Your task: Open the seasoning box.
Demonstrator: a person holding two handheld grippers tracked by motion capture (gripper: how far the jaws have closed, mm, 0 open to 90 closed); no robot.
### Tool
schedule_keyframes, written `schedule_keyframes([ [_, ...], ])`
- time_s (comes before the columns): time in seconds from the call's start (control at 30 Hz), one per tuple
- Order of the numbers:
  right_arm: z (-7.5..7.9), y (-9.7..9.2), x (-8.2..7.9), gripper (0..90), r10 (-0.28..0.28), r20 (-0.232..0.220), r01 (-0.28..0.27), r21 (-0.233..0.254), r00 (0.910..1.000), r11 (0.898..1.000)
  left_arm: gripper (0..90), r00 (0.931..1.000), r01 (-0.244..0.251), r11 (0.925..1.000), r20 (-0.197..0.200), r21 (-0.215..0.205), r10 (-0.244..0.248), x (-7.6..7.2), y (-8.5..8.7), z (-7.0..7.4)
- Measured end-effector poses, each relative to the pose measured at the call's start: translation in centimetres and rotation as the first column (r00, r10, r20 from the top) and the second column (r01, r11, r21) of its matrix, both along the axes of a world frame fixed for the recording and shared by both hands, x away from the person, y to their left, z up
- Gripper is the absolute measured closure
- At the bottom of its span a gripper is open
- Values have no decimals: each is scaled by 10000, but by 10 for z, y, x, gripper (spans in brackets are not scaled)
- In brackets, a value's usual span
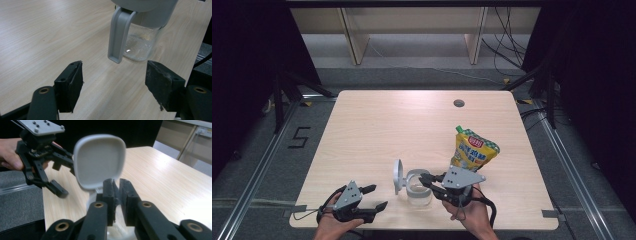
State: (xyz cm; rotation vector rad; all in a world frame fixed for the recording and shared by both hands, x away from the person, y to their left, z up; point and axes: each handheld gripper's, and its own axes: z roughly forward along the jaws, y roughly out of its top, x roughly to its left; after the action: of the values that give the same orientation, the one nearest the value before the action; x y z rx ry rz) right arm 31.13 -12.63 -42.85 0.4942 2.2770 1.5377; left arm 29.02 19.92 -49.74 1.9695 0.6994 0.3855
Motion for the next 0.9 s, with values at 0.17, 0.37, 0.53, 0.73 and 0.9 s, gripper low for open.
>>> schedule_keyframes([
  [0.17, -11, -26, 1, 737, -370, -347, 372, 24, 9987, 9993, 251, 9983, -381, 9990, -451, -238, 370, -4, -4, -3],
  [0.37, -21, -48, 1, 635, -1012, -691, 1029, 218, 9925, 9945, 218, 9971, -633, 9980, -432, -27, 631, -6, -2, -2],
  [0.53, -29, -68, -4, 569, -1497, -1035, 1519, 131, 9833, 9883, 209, 9973, -503, 9987, -535, -76, 498, -10, -5, -3],
  [0.73, -35, -85, -10, 538, -1963, -1059, 1996, 216, 9748, 9796, 206, 9988, -258, 9994, -403, 214, 266, -11, -6, -3],
  [0.9, -38, -100, -14, 523, -2414, -1229, 2440, 64, 9626, 9698, 190, 9994, -265, 9995, -207, 173, 269, -11, -7, -2],
])
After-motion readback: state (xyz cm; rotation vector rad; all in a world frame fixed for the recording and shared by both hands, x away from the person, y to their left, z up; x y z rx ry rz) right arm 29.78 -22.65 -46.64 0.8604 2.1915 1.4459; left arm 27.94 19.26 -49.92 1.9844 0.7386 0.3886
